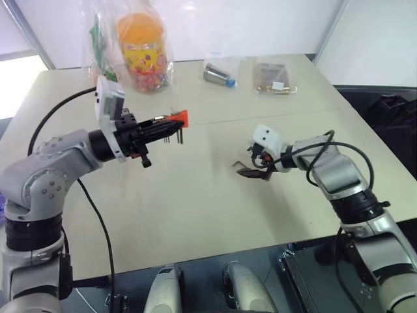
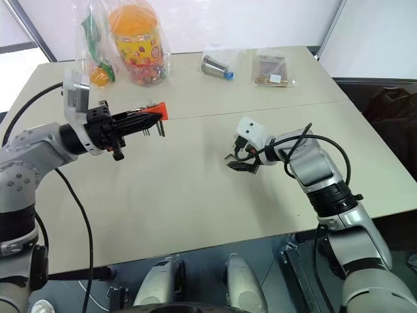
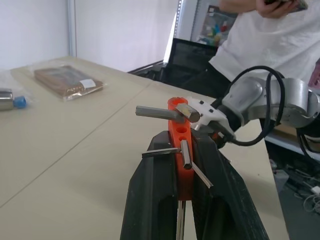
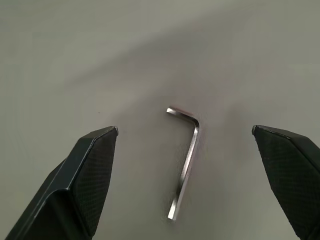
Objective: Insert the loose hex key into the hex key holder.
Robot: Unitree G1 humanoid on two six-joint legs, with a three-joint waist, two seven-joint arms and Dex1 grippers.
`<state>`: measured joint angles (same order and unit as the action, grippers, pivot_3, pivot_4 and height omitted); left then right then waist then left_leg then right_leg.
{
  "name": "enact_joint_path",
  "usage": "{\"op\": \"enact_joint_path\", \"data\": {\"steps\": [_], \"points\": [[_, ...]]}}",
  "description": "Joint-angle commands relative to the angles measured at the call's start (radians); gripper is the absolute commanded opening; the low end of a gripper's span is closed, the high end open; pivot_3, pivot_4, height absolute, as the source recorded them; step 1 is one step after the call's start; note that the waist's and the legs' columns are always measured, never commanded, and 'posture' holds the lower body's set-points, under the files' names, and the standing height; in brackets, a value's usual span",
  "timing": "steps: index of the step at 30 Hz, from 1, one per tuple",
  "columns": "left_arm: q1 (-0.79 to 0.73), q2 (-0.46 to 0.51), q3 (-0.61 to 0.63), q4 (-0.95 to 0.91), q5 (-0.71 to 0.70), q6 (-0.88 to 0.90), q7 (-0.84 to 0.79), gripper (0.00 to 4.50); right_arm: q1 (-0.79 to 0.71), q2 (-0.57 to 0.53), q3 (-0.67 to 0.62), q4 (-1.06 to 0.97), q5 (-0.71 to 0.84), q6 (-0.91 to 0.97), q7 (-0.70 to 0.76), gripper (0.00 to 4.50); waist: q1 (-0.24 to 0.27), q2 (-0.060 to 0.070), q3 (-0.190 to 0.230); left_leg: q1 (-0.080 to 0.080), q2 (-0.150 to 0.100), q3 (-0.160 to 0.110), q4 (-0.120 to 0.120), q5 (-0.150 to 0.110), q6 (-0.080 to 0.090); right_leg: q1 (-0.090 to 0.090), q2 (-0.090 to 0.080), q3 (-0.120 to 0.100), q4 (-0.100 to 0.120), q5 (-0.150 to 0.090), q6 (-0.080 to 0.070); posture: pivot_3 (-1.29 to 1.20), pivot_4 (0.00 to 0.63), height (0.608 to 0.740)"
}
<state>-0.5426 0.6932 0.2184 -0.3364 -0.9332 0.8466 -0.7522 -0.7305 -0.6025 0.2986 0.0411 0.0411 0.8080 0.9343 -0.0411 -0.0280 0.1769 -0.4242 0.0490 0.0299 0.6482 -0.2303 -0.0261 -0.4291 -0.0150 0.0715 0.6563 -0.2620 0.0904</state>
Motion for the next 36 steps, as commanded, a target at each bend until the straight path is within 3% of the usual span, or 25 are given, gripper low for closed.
{"op": "enact_joint_path", "data": {"steps": [1,8,9,11,18,22,30,36], "points": [[0.009,0.006,0.026,-0.039,-0.005,-0.021,0.007,0.00,-0.013,0.026,-0.013,0.041,-0.011,0.020,-0.056,4.46,0.000,0.000,0.000,0.000,0.000,0.000,0.000,0.000,0.000,0.000,0.000,0.000,0.000,0.000,0.000,0.00,0.150,0.740],[0.025,0.010,0.027,-0.058,-0.005,-0.026,0.027,0.00,-0.035,0.065,0.002,0.192,-0.038,-0.044,-0.102,4.46,-0.001,0.000,0.000,0.000,0.000,0.000,0.000,0.000,0.000,0.000,0.000,0.000,0.000,0.000,0.000,0.00,0.150,0.740],[0.026,0.010,0.027,-0.062,-0.004,-0.026,0.032,0.00,-0.037,0.069,0.004,0.210,-0.041,-0.054,-0.104,4.23,-0.001,0.000,0.000,0.000,0.000,0.000,0.000,0.000,0.000,0.000,0.000,0.000,0.000,0.000,0.000,0.00,0.150,0.740],[0.028,0.010,0.029,-0.067,-0.004,-0.026,0.039,0.00,-0.042,0.077,0.005,0.235,-0.043,-0.061,-0.107,3.56,-0.001,0.000,0.000,0.000,0.000,0.000,0.000,0.000,0.000,0.000,0.000,0.000,0.000,0.000,0.000,0.00,0.150,0.740],[0.039,0.013,0.038,-0.080,-0.011,-0.024,0.060,0.00,-0.053,0.088,0.008,0.268,-0.042,-0.060,-0.098,0.03,0.001,-0.001,0.000,0.000,0.000,0.000,0.000,0.000,0.000,0.001,0.000,0.000,0.000,0.000,0.000,0.00,0.150,0.740],[0.042,0.011,0.041,-0.081,-0.013,-0.026,0.067,0.00,-0.053,0.112,-0.032,0.253,-0.035,-0.086,-0.147,0.03,0.000,-0.001,0.000,0.000,0.000,0.000,0.000,0.000,0.000,0.001,0.000,0.000,0.000,0.000,0.000,0.00,0.150,0.740],[0.023,-0.018,0.017,-0.053,0.012,-0.050,0.084,0.00,-0.108,0.260,-0.262,0.163,0.007,-0.611,-0.429,0.03,-0.003,0.000,0.000,-0.001,0.000,0.000,-0.001,0.000,0.000,-0.001,0.000,0.000,0.000,0.000,0.000,0.00,0.150,0.740],[-0.033,-0.048,-0.014,-0.004,0.049,-0.073,0.085,0.00,-0.182,0.414,-0.380,0.037,0.170,-0.721,-0.523,0.03,-0.003,0.000,0.000,-0.001,0.000,0.000,-0.001,0.000,0.000,-0.001,0.000,0.000,0.000,0.000,0.000,0.00,0.150,0.740]]}}
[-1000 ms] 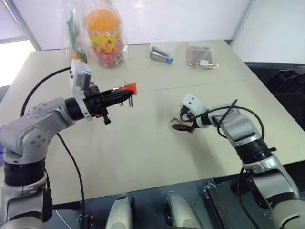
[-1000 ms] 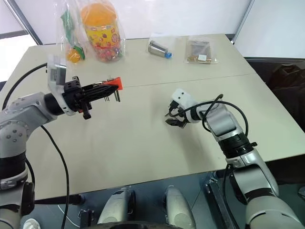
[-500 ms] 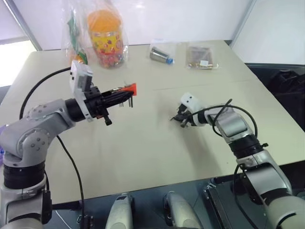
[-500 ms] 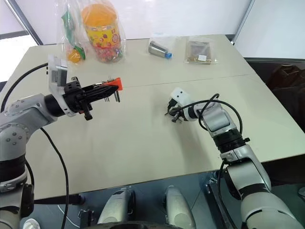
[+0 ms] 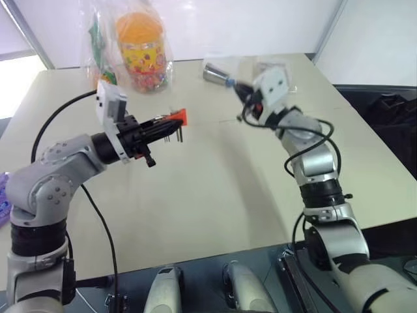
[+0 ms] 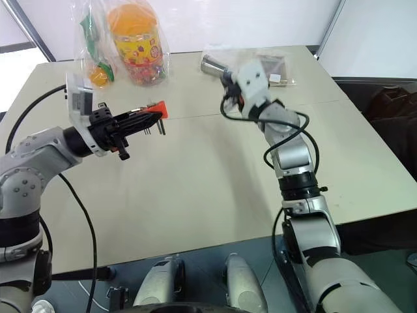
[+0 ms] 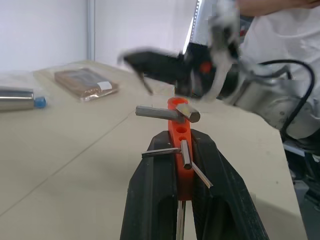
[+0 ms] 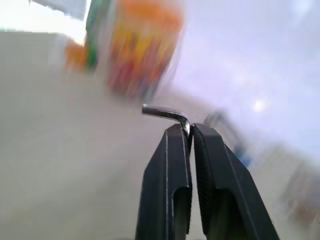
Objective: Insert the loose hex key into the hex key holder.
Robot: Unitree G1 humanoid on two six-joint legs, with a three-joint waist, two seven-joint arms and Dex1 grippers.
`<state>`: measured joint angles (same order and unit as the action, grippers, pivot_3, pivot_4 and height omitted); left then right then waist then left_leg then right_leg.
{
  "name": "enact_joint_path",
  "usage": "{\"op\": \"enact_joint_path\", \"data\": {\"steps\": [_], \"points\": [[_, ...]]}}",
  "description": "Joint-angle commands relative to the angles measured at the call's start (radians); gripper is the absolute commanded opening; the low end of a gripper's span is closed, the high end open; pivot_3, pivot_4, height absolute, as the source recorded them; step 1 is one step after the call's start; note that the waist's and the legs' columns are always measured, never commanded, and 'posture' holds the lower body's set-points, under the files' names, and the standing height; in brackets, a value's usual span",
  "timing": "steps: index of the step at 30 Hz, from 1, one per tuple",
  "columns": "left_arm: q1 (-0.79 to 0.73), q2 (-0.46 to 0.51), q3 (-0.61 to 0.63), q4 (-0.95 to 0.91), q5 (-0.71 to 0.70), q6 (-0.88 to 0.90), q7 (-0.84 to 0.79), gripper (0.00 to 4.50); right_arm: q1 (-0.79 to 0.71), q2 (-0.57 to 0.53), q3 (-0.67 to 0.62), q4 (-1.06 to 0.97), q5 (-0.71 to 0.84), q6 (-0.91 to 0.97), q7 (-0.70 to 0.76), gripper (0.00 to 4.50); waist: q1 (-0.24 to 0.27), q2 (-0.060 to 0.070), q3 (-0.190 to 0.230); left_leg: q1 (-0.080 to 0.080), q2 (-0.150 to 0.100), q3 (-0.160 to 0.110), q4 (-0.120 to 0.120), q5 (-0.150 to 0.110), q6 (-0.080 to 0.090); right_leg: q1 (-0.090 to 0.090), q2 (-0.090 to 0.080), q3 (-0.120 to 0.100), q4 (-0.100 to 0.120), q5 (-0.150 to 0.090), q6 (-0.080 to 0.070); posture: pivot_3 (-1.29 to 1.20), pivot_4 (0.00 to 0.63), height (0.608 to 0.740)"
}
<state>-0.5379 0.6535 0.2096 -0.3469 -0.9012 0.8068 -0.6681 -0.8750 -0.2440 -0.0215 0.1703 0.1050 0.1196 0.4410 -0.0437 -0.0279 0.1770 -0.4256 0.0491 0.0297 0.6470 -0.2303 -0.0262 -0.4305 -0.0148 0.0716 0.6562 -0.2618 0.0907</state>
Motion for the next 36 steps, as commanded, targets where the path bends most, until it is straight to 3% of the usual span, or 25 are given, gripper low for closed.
{"op": "enact_joint_path", "data": {"steps": [1,5,8,20,36], "points": [[-0.046,-0.013,-0.010,0.015,0.025,-0.037,-0.002,0.00,-0.045,0.084,-0.074,-0.120,0.156,-0.017,-0.028,0.03,0.000,0.000,0.000,0.000,0.000,0.000,0.000,0.000,0.000,0.000,0.000,0.000,0.000,0.000,0.000,0.00,0.150,0.740],[-0.083,-0.033,-0.025,0.048,0.050,-0.052,-0.012,0.00,-0.049,0.174,-0.094,-0.241,0.376,0.156,-0.016,0.03,0.003,0.000,0.000,0.000,0.000,0.000,0.000,0.000,0.000,0.000,-0.001,0.000,0.000,0.000,0.000,0.00,0.150,0.740],[-0.109,-0.044,-0.035,0.066,0.063,-0.061,-0.016,0.00,-0.046,0.214,-0.078,-0.283,0.427,0.183,-0.025,0.03,0.002,0.000,0.000,0.000,0.000,0.000,0.000,0.000,0.000,0.000,-0.001,-0.001,0.001,0.000,0.000,0.00,0.150,0.740],[-0.126,-0.047,-0.016,0.046,0.050,-0.038,0.002,0.00,0.032,0.275,0.074,-0.281,0.327,0.048,0.013,0.03,0.000,0.000,0.000,0.000,0.000,0.000,0.000,0.000,0.000,0.000,-0.001,-0.001,0.001,0.000,0.000,0.00,0.150,0.740],[-0.122,-0.040,-0.009,0.018,0.027,-0.018,0.027,0.00,0.042,0.305,0.099,-0.214,0.280,-0.017,0.010,0.03,0.000,0.000,0.000,0.000,0.000,0.000,0.000,0.000,0.000,0.000,-0.001,-0.001,0.001,0.000,0.000,0.00,0.150,0.740]]}}
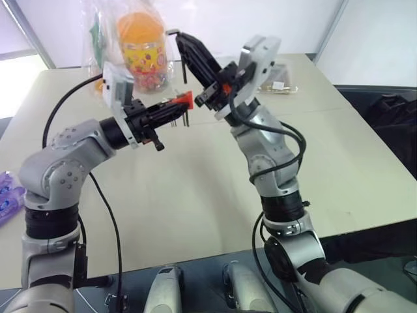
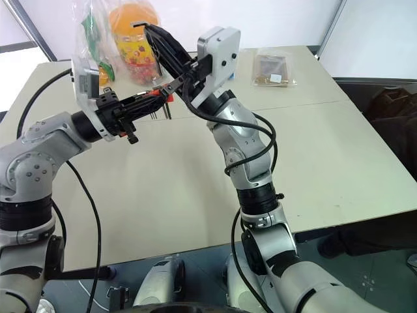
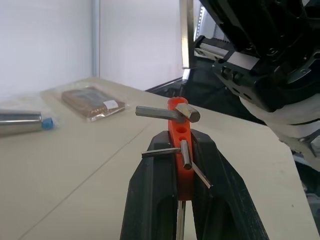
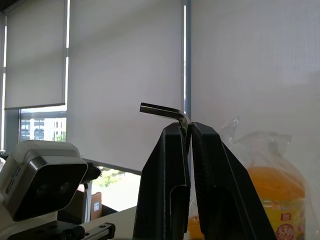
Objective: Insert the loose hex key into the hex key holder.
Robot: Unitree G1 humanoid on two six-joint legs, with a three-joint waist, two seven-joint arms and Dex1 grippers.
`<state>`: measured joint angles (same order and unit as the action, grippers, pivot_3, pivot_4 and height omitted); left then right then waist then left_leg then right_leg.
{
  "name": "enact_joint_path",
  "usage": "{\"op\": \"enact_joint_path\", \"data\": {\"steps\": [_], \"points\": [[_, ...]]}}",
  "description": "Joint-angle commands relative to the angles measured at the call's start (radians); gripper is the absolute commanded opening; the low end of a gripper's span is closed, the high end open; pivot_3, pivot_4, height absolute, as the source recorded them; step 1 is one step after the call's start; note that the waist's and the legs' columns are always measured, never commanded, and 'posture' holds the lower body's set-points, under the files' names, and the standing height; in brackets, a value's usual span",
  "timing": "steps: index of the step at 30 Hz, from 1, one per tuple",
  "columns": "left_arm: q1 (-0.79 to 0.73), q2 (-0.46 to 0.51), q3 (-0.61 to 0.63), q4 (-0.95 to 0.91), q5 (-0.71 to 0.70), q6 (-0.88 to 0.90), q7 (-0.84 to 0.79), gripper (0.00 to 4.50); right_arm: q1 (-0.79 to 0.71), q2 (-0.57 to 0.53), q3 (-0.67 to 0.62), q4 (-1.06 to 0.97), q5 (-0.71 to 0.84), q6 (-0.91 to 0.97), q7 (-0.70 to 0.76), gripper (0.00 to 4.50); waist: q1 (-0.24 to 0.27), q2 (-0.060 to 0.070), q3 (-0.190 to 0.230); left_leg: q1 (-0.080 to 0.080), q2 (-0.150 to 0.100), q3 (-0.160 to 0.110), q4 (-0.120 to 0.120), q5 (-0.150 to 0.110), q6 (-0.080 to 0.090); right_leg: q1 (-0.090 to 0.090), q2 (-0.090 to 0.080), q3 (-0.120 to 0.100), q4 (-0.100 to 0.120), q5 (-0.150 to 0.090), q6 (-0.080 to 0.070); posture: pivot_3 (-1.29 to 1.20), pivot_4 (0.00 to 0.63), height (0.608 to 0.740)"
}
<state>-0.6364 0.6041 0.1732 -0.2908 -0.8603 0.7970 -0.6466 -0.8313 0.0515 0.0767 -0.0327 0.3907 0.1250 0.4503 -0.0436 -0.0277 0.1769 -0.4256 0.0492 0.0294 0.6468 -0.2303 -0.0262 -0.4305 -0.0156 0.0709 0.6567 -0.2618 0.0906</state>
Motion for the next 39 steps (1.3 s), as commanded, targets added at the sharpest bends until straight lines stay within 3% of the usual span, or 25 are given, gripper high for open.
{"op": "enact_joint_path", "data": {"steps": [1,39], "points": [[-0.024,0.009,0.027,-0.039,-0.015,-0.007,0.006,0.00,0.000,0.010,-0.001,-0.009,-0.006,-0.022,-0.001,0.03,0.000,0.000,0.000,0.000,0.000,0.000,0.000,0.000,0.000,0.000,0.000,0.000,0.000,0.000,0.000,0.00,0.150,0.740],[-0.035,0.006,0.019,-0.007,0.005,-0.021,-0.003,0.00,0.006,-0.017,-0.011,-0.023,-0.006,-0.015,0.015,0.03,0.000,0.000,0.000,0.000,0.000,0.000,0.000,0.000,0.000,0.000,0.000,0.000,0.000,0.000,0.000,0.00,0.150,0.740]]}}
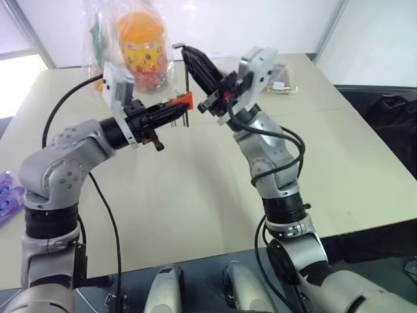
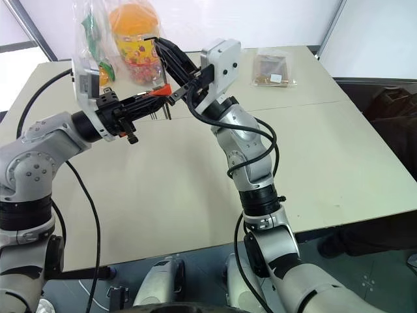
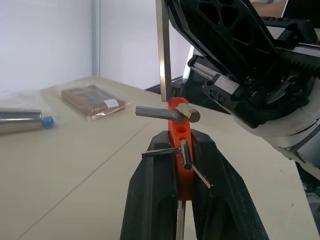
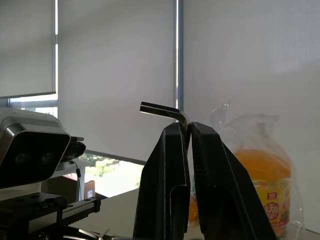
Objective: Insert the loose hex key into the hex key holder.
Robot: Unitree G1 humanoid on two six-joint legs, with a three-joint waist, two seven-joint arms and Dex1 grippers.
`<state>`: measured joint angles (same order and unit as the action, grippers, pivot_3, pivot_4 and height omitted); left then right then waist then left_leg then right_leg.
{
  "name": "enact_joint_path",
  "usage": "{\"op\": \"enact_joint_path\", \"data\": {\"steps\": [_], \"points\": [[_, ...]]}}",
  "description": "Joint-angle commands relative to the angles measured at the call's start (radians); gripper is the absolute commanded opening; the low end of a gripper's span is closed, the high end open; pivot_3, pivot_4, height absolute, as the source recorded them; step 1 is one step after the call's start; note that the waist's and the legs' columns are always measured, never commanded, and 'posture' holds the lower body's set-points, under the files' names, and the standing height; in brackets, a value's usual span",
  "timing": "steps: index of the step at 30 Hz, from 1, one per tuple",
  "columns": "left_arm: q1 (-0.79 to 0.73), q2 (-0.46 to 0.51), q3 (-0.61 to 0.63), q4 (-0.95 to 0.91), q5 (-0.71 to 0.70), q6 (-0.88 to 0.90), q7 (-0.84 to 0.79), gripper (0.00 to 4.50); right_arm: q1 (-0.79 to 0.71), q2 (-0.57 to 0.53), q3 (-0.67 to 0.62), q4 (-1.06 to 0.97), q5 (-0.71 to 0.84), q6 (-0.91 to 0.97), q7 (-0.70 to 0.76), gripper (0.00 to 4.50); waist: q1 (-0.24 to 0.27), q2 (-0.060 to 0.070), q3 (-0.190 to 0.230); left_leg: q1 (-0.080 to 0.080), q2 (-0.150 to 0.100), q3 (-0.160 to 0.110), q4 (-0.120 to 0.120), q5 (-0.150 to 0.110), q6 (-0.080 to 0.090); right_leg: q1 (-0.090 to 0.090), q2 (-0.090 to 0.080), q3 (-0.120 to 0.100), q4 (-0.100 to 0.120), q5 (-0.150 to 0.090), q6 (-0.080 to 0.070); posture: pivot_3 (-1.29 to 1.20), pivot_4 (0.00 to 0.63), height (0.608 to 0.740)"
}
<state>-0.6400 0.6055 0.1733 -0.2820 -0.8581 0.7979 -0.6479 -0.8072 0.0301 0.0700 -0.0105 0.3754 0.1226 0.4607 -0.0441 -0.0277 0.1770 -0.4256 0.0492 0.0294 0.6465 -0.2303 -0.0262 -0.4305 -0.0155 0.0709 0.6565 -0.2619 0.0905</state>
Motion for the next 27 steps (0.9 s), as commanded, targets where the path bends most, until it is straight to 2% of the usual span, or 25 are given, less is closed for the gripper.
{"op": "enact_joint_path", "data": {"steps": [1,27], "points": [[-0.032,0.005,0.018,-0.015,0.003,-0.022,-0.002,0.00,-0.018,0.005,-0.004,-0.046,0.010,-0.012,0.004,0.03,0.000,0.000,0.000,0.000,0.000,0.000,0.000,0.000,0.000,0.000,0.000,0.000,0.000,0.000,0.000,0.00,0.150,0.740],[-0.040,0.000,0.021,-0.006,0.016,-0.028,-0.007,0.00,-0.010,-0.005,0.004,-0.047,-0.005,-0.018,0.018,0.03,0.000,0.000,0.000,0.000,0.000,0.000,0.000,0.000,0.000,0.000,0.000,0.000,0.000,0.000,0.000,0.00,0.150,0.740]]}}
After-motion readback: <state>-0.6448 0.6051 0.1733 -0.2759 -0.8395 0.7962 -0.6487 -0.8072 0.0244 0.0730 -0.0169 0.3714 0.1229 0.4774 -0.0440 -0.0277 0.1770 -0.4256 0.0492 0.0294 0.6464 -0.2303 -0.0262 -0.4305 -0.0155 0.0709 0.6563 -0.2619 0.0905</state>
